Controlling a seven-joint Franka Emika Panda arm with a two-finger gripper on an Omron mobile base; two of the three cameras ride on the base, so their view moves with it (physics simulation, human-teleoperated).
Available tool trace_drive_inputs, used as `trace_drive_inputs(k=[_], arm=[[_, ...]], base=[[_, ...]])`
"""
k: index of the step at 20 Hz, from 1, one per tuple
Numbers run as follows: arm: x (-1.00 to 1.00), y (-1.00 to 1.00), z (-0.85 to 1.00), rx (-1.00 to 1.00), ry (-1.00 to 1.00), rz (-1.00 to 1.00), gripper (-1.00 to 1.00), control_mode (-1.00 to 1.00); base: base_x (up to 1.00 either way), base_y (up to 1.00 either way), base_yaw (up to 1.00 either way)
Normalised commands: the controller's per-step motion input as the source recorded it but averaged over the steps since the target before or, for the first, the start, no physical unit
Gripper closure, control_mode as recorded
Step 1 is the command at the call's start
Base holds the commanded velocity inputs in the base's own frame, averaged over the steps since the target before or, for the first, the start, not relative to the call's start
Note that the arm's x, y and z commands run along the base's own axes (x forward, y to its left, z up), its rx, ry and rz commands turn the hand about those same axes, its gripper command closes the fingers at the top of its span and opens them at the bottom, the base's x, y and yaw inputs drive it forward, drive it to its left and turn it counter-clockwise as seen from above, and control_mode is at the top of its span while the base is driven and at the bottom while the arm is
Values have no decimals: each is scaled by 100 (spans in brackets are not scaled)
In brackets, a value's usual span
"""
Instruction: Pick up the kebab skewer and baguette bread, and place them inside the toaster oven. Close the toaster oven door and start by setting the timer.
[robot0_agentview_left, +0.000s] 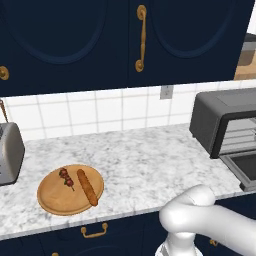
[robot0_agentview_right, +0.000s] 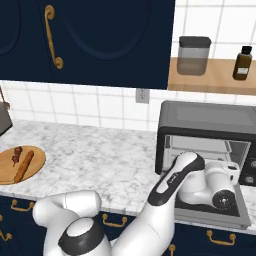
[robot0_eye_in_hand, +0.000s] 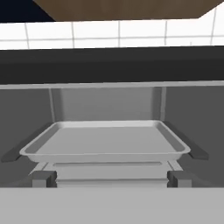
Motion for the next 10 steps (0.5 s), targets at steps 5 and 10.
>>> trace_drive_inputs(k=[5, 10], arm=[[6, 6, -16, 0, 0, 0, -100, -100], [37, 0, 0, 0, 0, 0, -100, -100]], base=[[0, 0, 0], [0, 0, 0]])
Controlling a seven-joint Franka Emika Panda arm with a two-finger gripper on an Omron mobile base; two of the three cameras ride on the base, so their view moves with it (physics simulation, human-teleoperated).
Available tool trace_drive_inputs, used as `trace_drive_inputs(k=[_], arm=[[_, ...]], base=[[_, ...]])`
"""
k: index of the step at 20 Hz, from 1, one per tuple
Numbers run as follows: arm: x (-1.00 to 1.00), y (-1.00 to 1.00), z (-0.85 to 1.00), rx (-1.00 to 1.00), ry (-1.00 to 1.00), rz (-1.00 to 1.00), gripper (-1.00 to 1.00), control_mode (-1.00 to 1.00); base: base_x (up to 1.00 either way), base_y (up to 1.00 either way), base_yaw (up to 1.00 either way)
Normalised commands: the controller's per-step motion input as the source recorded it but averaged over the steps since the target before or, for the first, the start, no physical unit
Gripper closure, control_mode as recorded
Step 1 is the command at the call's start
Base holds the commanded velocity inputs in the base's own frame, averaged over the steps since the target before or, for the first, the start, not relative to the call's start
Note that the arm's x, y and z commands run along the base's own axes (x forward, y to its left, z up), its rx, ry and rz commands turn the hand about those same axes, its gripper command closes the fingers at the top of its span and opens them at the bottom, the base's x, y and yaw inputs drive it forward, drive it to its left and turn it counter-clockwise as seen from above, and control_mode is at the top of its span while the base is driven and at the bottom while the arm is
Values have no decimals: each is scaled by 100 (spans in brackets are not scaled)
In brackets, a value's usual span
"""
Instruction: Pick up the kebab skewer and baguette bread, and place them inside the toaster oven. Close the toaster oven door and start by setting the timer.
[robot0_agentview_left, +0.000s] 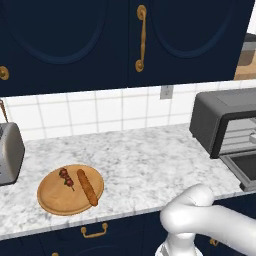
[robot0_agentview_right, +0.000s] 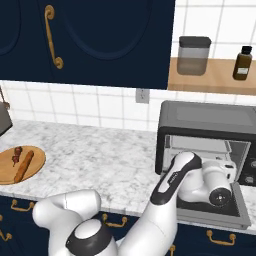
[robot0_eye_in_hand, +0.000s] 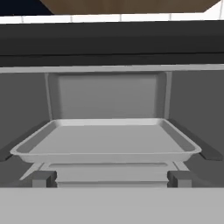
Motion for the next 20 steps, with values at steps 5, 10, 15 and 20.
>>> trace_drive_inputs(k=[5, 10, 15, 20], arm=[[44, 0, 0, 0, 0, 0, -100, -100], [32, 0, 0, 0, 0, 0, -100, -100], [19, 0, 2, 0, 5, 0, -100, -100], [23, 0, 0, 0, 4, 0, -100, -100]], base=[[0, 0, 0], [0, 0, 0], [0, 0, 0], [0, 0, 0]])
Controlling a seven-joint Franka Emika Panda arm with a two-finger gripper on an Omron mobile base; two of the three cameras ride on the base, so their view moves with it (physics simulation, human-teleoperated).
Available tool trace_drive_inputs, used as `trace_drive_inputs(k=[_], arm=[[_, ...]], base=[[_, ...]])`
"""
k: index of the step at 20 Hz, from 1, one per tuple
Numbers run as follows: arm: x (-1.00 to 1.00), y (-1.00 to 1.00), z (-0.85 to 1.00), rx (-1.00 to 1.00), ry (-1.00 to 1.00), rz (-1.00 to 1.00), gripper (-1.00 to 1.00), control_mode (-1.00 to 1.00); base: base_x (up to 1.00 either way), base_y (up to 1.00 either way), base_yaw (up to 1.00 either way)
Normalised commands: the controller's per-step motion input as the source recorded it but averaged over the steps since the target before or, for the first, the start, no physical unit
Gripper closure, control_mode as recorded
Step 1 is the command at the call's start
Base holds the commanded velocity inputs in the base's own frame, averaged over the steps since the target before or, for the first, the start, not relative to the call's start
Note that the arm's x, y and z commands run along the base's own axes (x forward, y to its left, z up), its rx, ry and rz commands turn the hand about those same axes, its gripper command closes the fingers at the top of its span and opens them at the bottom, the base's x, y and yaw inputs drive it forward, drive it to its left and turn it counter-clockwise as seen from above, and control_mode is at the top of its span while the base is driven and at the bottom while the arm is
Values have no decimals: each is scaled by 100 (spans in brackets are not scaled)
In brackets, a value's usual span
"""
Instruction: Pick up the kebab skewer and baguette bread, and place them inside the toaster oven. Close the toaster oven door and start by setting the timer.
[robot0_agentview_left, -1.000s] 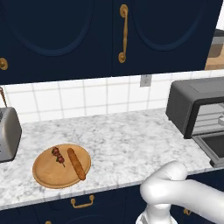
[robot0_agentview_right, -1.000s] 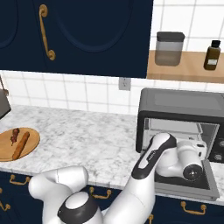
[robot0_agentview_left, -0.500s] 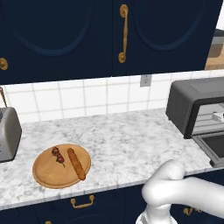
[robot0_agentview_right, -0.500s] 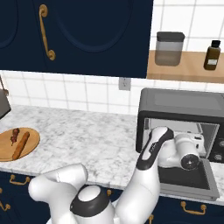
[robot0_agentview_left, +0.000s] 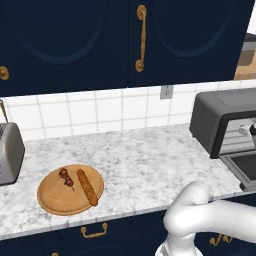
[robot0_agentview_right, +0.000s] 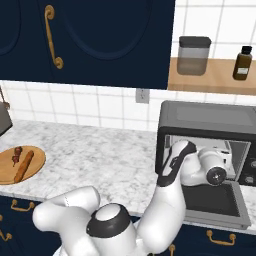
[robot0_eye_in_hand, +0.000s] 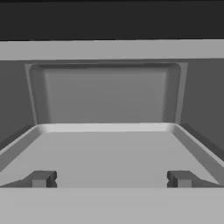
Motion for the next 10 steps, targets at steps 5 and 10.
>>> trace_drive_inputs(k=[5, 10], arm=[[22, 0, 0, 0, 3, 0, -100, -100], [25, 0, -3, 0, 4, 0, -100, -100]], base=[[0, 0, 0], [0, 0, 0]])
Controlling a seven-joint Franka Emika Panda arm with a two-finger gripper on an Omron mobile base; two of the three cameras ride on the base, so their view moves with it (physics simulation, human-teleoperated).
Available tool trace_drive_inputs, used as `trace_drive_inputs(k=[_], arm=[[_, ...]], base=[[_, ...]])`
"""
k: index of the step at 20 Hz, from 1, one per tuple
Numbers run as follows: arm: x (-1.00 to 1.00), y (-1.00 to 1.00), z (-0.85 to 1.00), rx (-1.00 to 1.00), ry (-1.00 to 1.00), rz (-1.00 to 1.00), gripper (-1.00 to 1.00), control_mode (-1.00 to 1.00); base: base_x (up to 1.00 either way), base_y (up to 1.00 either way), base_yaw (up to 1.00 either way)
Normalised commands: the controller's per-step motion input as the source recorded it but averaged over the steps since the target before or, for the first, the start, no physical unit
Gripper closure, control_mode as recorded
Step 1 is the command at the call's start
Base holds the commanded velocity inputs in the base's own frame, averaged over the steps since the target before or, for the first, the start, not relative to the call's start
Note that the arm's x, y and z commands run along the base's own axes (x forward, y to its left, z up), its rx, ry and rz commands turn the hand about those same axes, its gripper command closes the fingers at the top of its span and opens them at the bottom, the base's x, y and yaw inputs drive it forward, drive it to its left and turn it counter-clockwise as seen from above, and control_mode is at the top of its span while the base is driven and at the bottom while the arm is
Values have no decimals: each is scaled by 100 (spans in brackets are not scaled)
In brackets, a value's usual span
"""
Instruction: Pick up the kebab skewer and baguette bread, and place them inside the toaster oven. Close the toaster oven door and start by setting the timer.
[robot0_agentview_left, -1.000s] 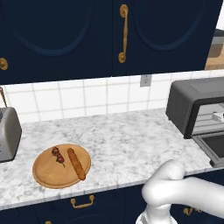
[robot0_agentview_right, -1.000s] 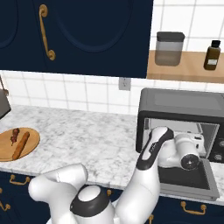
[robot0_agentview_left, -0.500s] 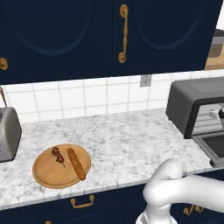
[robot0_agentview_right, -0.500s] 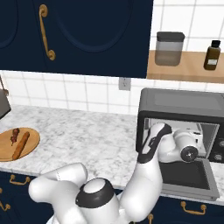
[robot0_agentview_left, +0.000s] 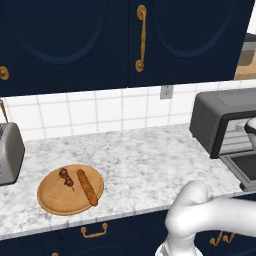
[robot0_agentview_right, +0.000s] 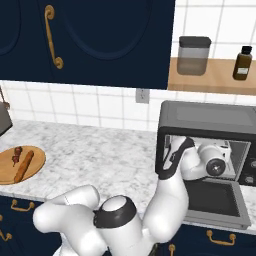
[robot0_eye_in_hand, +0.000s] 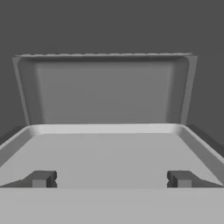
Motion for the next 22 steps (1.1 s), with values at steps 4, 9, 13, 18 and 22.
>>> trace_drive_inputs(k=[4, 9, 13, 18, 22], arm=[[22, 0, -5, 0, 6, 0, -100, -100], [3, 0, 0, 0, 5, 0, -100, -100], [0, 0, -23, 0, 16, 0, -100, -100], [-6, 0, -46, 0, 12, 0, -100, -100], [-34, -2, -62, 0, 6, 0, -100, -100]], base=[[0, 0, 0], [0, 0, 0], [0, 0, 0], [0, 0, 0], [0, 0, 0]])
